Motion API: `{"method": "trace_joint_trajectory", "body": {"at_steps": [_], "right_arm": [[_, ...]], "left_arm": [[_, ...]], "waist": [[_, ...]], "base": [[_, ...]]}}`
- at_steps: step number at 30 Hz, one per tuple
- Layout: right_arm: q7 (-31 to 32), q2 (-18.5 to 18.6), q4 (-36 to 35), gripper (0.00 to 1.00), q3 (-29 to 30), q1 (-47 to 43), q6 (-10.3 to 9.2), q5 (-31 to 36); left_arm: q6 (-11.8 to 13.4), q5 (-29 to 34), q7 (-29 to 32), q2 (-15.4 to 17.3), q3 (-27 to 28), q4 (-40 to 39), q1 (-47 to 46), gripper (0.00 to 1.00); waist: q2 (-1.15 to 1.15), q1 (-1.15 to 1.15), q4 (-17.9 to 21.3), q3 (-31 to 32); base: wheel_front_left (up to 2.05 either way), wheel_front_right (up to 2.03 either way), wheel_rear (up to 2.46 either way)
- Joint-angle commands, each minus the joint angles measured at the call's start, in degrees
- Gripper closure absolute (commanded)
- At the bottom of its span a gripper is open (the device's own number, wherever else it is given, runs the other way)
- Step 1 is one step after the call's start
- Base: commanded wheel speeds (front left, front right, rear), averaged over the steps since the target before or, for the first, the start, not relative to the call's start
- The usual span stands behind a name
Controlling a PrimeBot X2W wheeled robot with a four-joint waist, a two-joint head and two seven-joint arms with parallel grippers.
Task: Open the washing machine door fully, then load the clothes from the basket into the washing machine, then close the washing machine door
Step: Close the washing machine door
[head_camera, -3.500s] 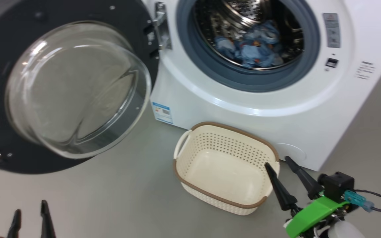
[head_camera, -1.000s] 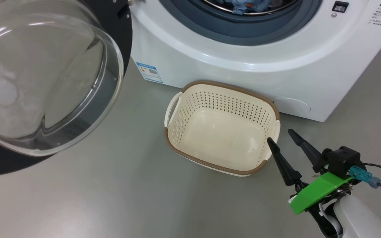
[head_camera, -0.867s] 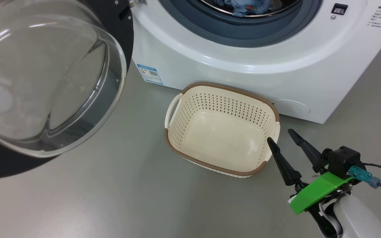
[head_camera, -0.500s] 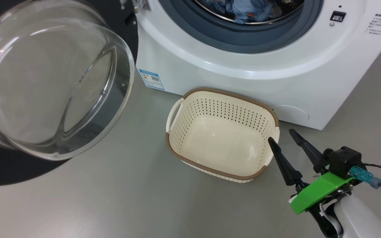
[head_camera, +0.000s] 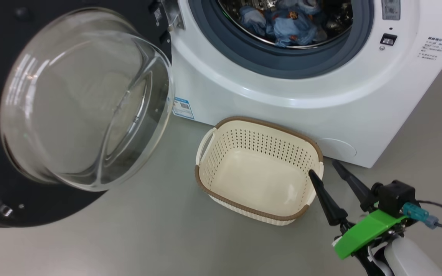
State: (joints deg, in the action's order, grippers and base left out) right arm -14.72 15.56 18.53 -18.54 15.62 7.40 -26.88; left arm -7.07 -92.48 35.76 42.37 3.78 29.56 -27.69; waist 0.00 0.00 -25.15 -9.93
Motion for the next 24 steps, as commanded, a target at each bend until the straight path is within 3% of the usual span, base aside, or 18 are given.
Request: {"method": "trace_joint_trajectory", "body": {"at_steps": [1,10,24], "right_arm": [[-0.3,-0.4,-1.2,0.0,-0.9,-1.3,0.09,-0.3],[-0.3,-1.1,-1.5,0.0,0.2,-3.5,0.09,-0.7],[-0.3,-2.1,-2.1,0.0,2.5,-5.6,0.09,-0.5]], "left_arm": [[-0.4,-1.2,1.8,2.4,1.4,-2.5,0.2,1.0],[-0.4,-2.6,7.0,1.5,2.9,-10.1,3.8,1.0],[-0.4,-5.7,17.4,-3.6,6.4,-24.4,8.9,1.0]], "waist": [[0.0,0.0,-0.2,0.9],[0.0,0.0,-0.3,3.9],[0.0,0.0,1.5,5.6]], "base": [[0.0,0.0,0.0],[0.0,0.0,0.0],[0.0,0.0,0.0]]}}
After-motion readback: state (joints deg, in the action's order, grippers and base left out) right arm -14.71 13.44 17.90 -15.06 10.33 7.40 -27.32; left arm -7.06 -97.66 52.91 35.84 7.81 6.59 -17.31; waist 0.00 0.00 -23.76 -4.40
